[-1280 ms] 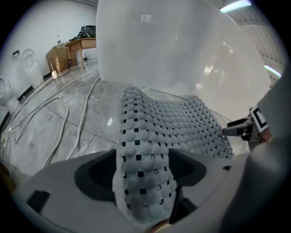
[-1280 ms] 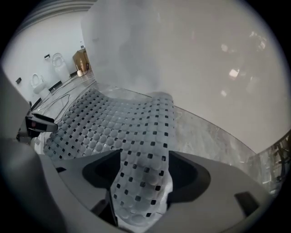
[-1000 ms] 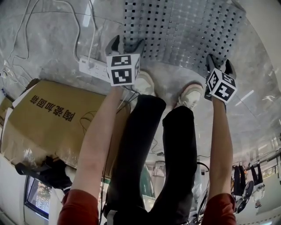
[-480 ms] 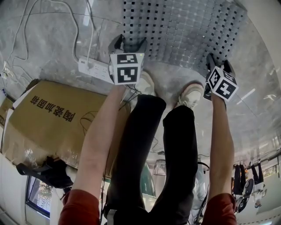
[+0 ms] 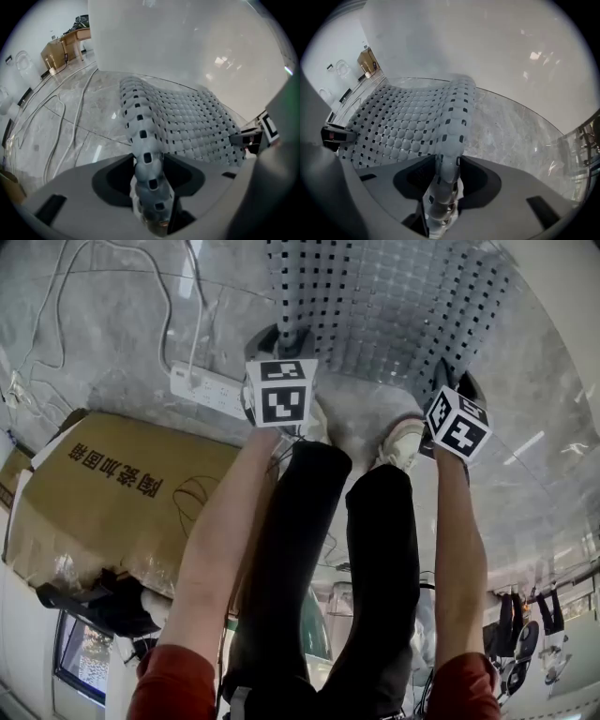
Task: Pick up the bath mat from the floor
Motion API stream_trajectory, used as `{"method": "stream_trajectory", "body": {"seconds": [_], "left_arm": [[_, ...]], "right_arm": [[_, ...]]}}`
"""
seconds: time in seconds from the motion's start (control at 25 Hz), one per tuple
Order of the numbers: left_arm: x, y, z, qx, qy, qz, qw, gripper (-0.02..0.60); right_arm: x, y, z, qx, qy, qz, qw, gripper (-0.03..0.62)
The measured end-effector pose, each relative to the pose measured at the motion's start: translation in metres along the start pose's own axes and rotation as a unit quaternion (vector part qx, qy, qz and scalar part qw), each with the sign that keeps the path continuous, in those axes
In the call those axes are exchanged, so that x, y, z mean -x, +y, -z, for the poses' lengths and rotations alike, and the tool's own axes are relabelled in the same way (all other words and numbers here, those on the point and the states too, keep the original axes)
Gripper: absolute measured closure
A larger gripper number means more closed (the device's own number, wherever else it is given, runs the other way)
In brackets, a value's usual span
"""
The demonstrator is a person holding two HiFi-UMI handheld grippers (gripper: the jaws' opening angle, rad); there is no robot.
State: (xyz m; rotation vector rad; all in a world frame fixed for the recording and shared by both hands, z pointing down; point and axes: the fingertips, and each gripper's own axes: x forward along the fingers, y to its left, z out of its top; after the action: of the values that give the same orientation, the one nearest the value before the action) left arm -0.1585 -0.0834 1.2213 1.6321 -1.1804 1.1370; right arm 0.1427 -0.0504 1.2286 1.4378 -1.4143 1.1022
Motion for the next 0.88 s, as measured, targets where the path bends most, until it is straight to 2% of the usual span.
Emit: {"method": "stream_trajectory", "body": {"seconds": [0.16, 0.28, 0.52, 0.88], "left_arm": [[0.011, -0.011, 0.000, 0.005, -0.007, -0.001, 1.0000, 0.416], [0.023, -0.020, 0.002, 0.014, -0.013, -0.001, 0.9998, 0.431], [0.043, -0.033, 0.006, 0.032, -0.006, 0.000, 0.9995, 0.453], [0.085, -0.048, 0.005, 0.032, 0.008, 0.001, 0.9994, 0.463]], "right_arm": [[0.011, 0.009, -0.004, 0.006, -0.010, -0.004, 1.000, 0.450], [0.021, 0.016, -0.006, 0.007, -0.013, -0.009, 1.000, 0.477], [0.043, 0.025, -0.005, 0.007, -0.013, -0.022, 1.000, 0.514], [0.091, 0.029, -0.002, 0.022, -0.008, -0.022, 0.999, 0.523]]}}
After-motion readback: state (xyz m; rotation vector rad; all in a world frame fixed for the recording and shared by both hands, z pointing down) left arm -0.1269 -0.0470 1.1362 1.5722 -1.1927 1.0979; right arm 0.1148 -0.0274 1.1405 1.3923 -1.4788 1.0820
